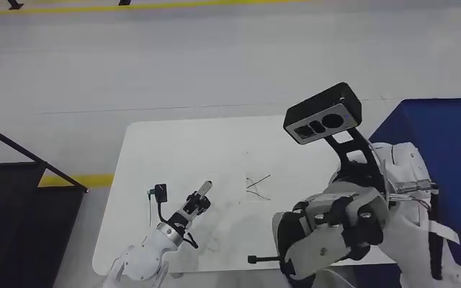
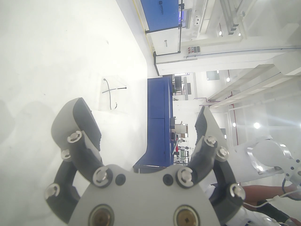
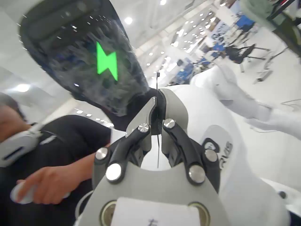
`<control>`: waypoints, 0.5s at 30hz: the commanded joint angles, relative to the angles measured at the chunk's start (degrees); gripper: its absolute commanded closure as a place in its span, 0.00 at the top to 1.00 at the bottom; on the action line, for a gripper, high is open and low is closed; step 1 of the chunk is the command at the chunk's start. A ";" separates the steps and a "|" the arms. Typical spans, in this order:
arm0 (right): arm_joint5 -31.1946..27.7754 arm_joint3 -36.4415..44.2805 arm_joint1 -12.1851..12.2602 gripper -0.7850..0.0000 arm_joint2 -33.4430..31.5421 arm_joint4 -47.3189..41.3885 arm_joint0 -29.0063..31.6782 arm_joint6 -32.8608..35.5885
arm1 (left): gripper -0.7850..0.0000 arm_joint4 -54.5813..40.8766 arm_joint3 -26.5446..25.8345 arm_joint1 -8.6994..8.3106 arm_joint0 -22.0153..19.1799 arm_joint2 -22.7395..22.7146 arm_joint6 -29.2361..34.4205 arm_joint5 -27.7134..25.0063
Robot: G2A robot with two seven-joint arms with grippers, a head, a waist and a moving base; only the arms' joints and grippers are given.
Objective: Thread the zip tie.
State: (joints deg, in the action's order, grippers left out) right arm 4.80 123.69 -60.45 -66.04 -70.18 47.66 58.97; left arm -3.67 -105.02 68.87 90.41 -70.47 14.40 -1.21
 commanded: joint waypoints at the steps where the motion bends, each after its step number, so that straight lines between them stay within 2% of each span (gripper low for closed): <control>1: -0.69 -0.70 -0.13 0.00 0.30 1.25 -0.04 0.24 | 1.00 0.00 0.00 0.00 0.00 0.00 0.00 0.00; 3: -2.37 -1.41 -0.18 0.00 0.08 4.88 0.11 0.01 | 1.00 0.00 0.00 0.00 0.00 0.00 0.00 0.00; 7: -6.31 -5.60 0.83 0.00 -4.12 26.55 1.05 -0.87 | 1.00 0.00 0.00 0.00 0.00 0.00 0.00 0.00; 9: -7.14 -9.96 1.15 0.00 -6.03 25.75 4.28 0.10 | 1.00 0.00 0.00 0.00 0.00 0.00 0.00 0.00; 15: -8.05 -26.87 2.75 0.00 -15.31 24.71 10.84 8.80 | 1.00 0.00 0.00 0.00 0.00 0.00 0.00 0.00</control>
State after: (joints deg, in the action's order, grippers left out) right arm -3.43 99.78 -57.92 -79.65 -42.71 57.41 66.15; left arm -3.67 -105.02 68.87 90.41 -70.47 14.40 -1.21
